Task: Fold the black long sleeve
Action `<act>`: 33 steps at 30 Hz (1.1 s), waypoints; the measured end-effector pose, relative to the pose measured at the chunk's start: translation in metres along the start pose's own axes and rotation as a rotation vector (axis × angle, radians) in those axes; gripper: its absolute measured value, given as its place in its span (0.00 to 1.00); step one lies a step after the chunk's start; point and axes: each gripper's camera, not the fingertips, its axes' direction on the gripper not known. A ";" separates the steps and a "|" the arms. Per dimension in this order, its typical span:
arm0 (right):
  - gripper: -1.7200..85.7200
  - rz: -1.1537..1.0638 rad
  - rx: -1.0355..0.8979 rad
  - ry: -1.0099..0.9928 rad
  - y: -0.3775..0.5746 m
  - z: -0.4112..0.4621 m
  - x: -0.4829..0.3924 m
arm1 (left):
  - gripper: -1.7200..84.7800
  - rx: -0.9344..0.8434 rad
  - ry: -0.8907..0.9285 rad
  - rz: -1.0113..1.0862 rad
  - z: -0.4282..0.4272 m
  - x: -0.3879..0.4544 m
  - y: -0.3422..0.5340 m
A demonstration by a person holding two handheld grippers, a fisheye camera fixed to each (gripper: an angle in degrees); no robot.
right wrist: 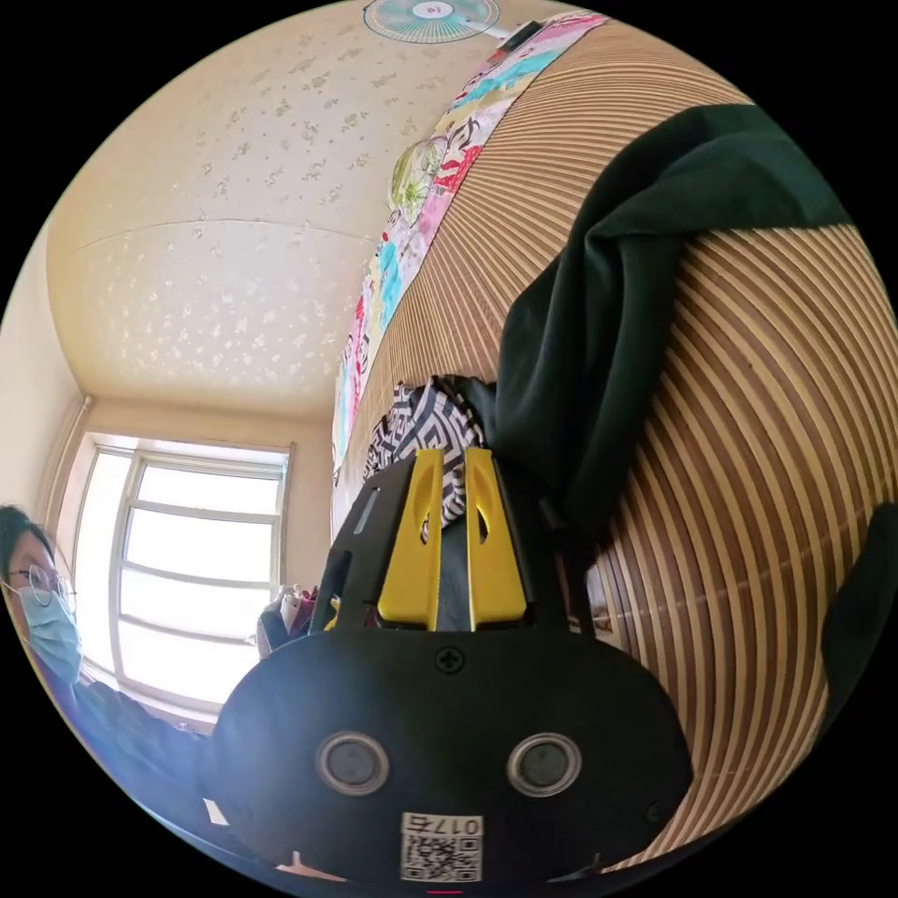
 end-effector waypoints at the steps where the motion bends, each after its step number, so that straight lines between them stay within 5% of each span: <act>1: 0.04 -0.017 -0.012 0.025 -0.002 0.005 -0.009 | 0.08 -0.004 -0.043 0.025 0.005 0.003 0.001; 3: 0.04 -0.035 -0.027 0.043 -0.007 0.011 -0.024 | 0.02 -0.050 -0.122 0.094 0.022 0.003 0.002; 13: 0.02 0.036 -0.037 0.142 -0.007 -0.007 -0.101 | 0.01 -0.041 0.188 0.068 0.000 -0.056 0.010; 16: 0.02 0.114 -0.032 0.352 0.004 -0.003 -0.094 | 0.02 -0.068 0.148 0.045 0.016 -0.061 0.017; 19: 0.03 0.147 -0.040 0.307 0.009 -0.001 -0.096 | 0.05 -0.069 0.118 0.013 0.028 -0.058 0.022; 27: 0.09 0.004 0.194 0.508 -0.012 -0.077 -0.160 | 0.12 0.244 -0.131 -0.339 -0.008 -0.036 0.074; 33: 0.10 0.239 0.093 0.756 -0.082 -0.134 -0.131 | 0.11 0.176 -0.212 -0.323 0.035 0.034 0.110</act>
